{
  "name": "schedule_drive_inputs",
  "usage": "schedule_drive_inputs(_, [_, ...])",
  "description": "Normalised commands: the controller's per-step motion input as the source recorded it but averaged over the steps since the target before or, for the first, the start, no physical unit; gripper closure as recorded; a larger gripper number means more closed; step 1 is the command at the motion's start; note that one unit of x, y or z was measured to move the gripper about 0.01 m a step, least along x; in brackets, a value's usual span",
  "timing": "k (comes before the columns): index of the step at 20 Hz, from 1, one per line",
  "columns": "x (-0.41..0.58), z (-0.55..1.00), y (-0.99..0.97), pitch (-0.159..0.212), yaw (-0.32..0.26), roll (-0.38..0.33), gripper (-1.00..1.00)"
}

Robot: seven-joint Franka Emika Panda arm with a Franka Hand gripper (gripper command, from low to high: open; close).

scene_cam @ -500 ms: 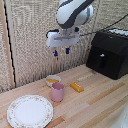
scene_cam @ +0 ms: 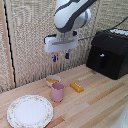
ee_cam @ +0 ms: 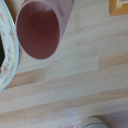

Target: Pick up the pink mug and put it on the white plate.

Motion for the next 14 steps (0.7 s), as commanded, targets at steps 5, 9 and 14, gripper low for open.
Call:
schedule_drive_inputs(5, [-0.138,-0.24,0.1,0.005,0.0,-0.034,-1.0])
schedule_drive_inputs(9, [-0.053,-0.3,-0.05,-0.01,0.001,-0.002,-1.0])
schedule_drive_inputs(14, [-0.119,-0.29,0.0,0.0,0.002,-0.003,-1.0])
